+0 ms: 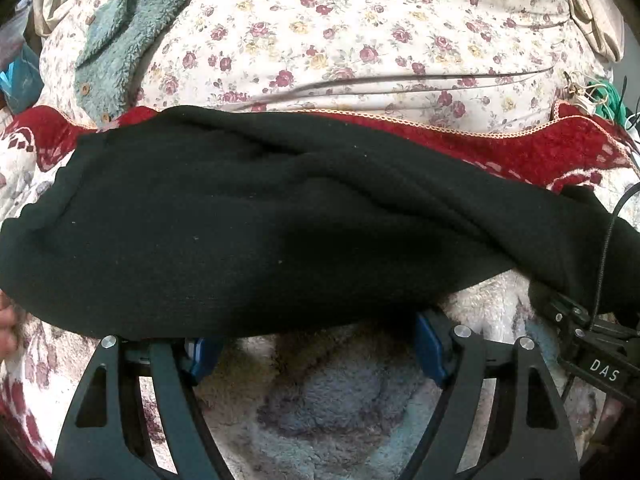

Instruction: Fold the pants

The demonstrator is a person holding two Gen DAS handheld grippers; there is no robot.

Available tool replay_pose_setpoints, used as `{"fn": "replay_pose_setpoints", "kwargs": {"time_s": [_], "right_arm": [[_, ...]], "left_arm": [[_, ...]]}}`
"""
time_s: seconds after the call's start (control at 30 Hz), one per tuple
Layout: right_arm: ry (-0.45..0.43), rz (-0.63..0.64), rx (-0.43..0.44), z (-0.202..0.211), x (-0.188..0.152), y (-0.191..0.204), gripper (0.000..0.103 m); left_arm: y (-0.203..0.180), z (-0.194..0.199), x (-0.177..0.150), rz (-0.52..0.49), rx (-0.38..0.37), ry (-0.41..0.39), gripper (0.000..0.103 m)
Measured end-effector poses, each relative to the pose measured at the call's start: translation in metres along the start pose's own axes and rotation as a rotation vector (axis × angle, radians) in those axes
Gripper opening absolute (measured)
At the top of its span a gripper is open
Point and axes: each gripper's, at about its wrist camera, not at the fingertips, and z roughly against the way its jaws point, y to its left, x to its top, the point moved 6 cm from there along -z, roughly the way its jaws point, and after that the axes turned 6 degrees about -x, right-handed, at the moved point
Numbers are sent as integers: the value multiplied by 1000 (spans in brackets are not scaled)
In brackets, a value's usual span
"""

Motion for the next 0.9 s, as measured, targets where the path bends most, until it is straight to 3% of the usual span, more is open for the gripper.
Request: {"fn": "replay_pose_setpoints", "kwargs": {"time_s": [0.5,0.63,0.9], "right_arm": [[0,-1,1,1,0,0,89],[2,6,-7,1,-1,0,89],[12,20,-31,0,3,3,91]], "left_arm": [[0,-1,0,0,0,0,79],[-3,-4,1,-24,42,6,81],[1,-3,0,-9,22,2,81]]}}
